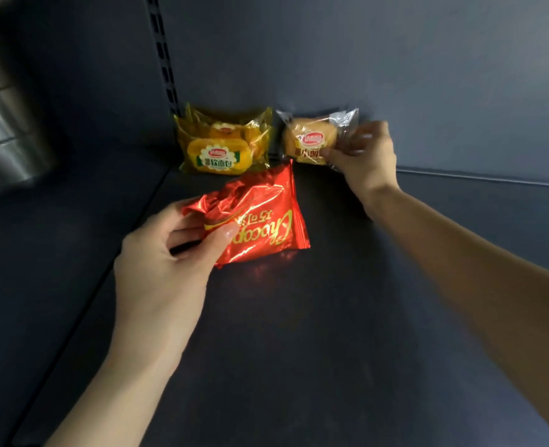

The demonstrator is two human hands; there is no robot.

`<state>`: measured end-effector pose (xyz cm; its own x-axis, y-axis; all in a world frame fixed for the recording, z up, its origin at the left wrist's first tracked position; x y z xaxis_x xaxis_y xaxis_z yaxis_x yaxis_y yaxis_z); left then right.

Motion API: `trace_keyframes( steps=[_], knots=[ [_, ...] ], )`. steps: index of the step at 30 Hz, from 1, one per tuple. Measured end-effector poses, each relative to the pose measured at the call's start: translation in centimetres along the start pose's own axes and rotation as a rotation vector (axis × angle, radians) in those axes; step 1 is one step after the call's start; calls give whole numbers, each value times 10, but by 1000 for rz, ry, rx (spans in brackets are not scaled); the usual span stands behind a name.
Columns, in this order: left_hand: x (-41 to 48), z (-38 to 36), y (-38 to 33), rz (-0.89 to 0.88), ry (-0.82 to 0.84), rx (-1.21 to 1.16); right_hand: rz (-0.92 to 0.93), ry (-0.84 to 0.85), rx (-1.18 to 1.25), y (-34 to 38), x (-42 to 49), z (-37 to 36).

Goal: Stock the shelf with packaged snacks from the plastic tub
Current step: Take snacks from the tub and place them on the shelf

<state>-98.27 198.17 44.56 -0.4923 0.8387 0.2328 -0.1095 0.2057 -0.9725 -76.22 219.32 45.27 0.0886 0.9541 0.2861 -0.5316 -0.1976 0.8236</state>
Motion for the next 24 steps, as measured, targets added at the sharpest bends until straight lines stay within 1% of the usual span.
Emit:
trace_keyframes(
  steps=[3, 6, 8, 9, 10, 11, 12, 13, 14, 15, 16, 18, 20, 22, 24],
  knots=[
    [-1, -1, 1, -1, 17, 1, -9, -7, -45, -1, -2, 5],
    [-2, 1, 3, -1, 18, -12, -81, 5, -74, -3, -6, 8],
    [-2, 0, 2, -3, 23, -32, -94, -90, -87, 6, -16, 26],
    [-2, 0, 0, -4, 23, -46, -69, -130, -50, 16, -27, 37],
    [-2, 0, -1, -7, 21, -54, -37, -96, 35, 26, -40, 41],
    [-3, 0, -3, -11, 24, -58, -9, 42, 138, 37, -56, 35],
    [-3, -3, -5, -17, 32, -55, 21, 262, 219, 48, -77, 22],
    [-4, -6, -8, -19, 44, -51, 48, 486, 251, 57, -100, 9],
    [-3, -10, -9, -19, 61, -43, 68, 641, 235, 61, -120, 2],
    [-3, -15, -9, -11, 77, -35, 79, 712, 198, 61, -132, 1],
    [-2, -20, -8, 2, 91, -25, 90, 710, 166, 58, -134, 4],
    [1, -32, -7, 14, 109, 36, 84, 613, 165, 51, -125, 17],
    [5, -51, -13, -22, 147, 178, 59, 530, 180, 39, -111, 33],
    [7, -76, -16, -57, 236, 360, 59, 451, 180, 25, -95, 50],
    [3, -104, -15, -82, 395, 583, 60, 363, 158, 8, -77, 69]
  ],
)
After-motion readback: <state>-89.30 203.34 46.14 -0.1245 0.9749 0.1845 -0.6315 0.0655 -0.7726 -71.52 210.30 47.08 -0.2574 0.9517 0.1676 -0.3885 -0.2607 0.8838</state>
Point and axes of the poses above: each hand's wrist, its own x-axis towards the middle knuckle, its own z-axis out of the back of the hand, y = z × x, the point moved 9 cm from there along x, towards the middle knuckle, and after that the axes turned 7 degrees about -x, right-handed, at the moved point
